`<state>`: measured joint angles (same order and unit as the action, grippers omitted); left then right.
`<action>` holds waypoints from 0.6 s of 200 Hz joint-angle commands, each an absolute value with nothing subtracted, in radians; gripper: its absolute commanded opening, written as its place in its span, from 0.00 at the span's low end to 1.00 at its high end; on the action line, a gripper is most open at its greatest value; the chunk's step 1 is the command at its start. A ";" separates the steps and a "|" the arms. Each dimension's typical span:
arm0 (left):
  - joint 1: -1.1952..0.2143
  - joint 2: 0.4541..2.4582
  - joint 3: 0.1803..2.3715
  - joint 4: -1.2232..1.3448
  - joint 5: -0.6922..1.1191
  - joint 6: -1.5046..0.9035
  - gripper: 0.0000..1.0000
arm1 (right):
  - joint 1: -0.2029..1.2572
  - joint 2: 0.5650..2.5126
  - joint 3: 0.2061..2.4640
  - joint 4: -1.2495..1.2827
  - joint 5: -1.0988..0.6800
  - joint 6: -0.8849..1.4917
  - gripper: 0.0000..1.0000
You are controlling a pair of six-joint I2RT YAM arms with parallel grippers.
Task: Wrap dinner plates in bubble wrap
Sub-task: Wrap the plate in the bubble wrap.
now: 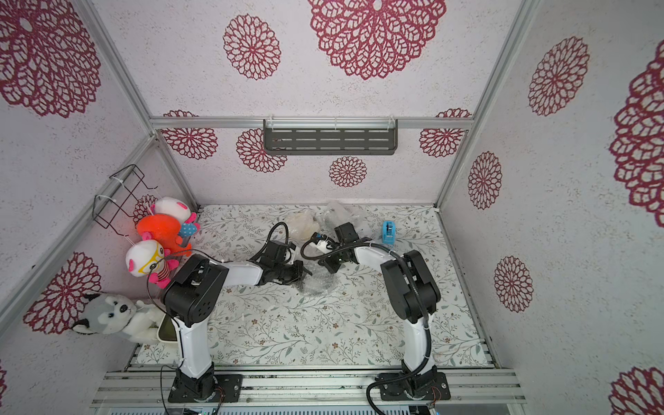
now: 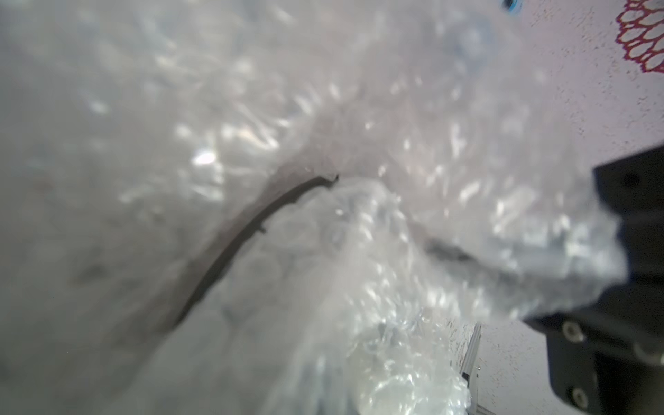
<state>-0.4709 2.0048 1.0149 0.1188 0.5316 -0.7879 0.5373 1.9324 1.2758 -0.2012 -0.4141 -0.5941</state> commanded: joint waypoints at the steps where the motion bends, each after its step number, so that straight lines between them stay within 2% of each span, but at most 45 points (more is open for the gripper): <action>1: -0.473 2.068 0.953 0.004 0.442 -0.827 0.00 | 0.630 1.842 1.146 -0.170 -0.299 -0.991 0.00; 21: -0.473 2.065 0.951 0.008 0.443 -0.828 0.00 | 0.716 1.804 0.973 -0.010 -0.133 -1.205 0.00; 43: -0.474 2.057 0.944 0.031 0.465 -0.829 0.08 | 0.778 1.804 0.845 0.171 0.012 -1.291 0.00; 64: -0.467 2.014 0.924 0.075 0.531 -0.829 0.17 | 0.804 1.817 0.808 0.204 0.070 -1.317 0.00; 101: -0.397 1.737 0.875 0.073 0.634 -0.792 0.34 | 0.816 1.828 0.791 0.214 0.126 -1.320 0.00; 120: -0.368 1.632 0.883 0.083 0.629 -0.814 0.42 | 0.819 1.831 0.787 0.221 0.142 -1.326 0.00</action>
